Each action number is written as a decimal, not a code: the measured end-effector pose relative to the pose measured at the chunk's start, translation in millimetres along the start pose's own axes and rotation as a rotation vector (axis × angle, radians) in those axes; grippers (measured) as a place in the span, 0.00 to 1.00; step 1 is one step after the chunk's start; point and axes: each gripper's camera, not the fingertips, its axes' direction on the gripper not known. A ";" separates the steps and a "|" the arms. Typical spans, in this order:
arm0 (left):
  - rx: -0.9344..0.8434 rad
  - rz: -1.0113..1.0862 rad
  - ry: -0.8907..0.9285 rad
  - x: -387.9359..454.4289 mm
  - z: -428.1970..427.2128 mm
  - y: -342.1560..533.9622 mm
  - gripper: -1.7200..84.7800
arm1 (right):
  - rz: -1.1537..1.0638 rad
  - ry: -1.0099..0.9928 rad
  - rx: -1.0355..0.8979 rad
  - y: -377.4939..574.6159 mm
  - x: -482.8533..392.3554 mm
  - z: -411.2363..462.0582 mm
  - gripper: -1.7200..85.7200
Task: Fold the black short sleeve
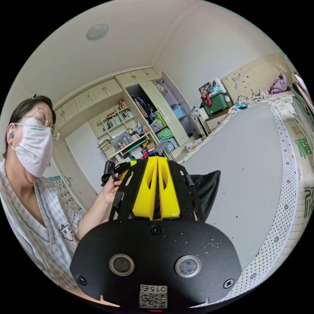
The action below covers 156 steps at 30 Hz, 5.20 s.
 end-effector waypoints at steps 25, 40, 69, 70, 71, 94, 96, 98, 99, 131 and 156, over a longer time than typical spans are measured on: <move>0.016 0.056 0.009 30.4 8.0 -3.1 0.02 | 0.000 0.014 -0.046 21.3 -10.7 40.7 0.03; -0.078 0.056 0.182 35.0 40.0 -17.5 0.02 | -0.059 -0.043 0.010 26.0 -43.7 48.7 0.04; -0.156 0.000 0.302 42.5 22.6 -54.1 0.07 | -0.168 0.025 -0.025 -6.1 -111.0 74.8 0.02; -0.131 -0.002 0.309 43.2 20.4 -56.5 0.04 | -0.173 0.043 -0.013 -9.2 -113.1 71.8 0.02; -0.058 -0.007 0.329 42.3 11.6 -58.1 0.03 | -0.165 0.063 0.005 -13.1 -113.6 66.4 0.02; 0.140 -0.049 0.102 147.6 -285.2 19.1 0.01 | 0.258 0.328 0.175 42.3 -270.5 -205.0 0.02; 0.116 -0.069 0.116 140.6 -283.9 15.8 0.01 | 0.302 0.290 0.187 44.5 -261.5 -201.6 0.02; 0.109 -0.090 0.131 132.9 -280.8 7.9 0.01 | 0.298 0.299 0.163 31.9 -257.3 -191.5 0.02; 0.103 -0.094 0.132 131.7 -279.2 4.6 0.01 | 0.290 0.307 0.156 26.9 -257.3 -188.8 0.02; -0.063 -0.243 0.024 126.1 -111.1 -37.8 0.01 | 0.310 0.350 0.175 27.7 -271.8 -170.4 0.02; 0.278 -0.019 0.196 206.8 -235.6 42.4 0.01 | 0.237 0.435 0.225 77.4 -447.9 -210.9 0.02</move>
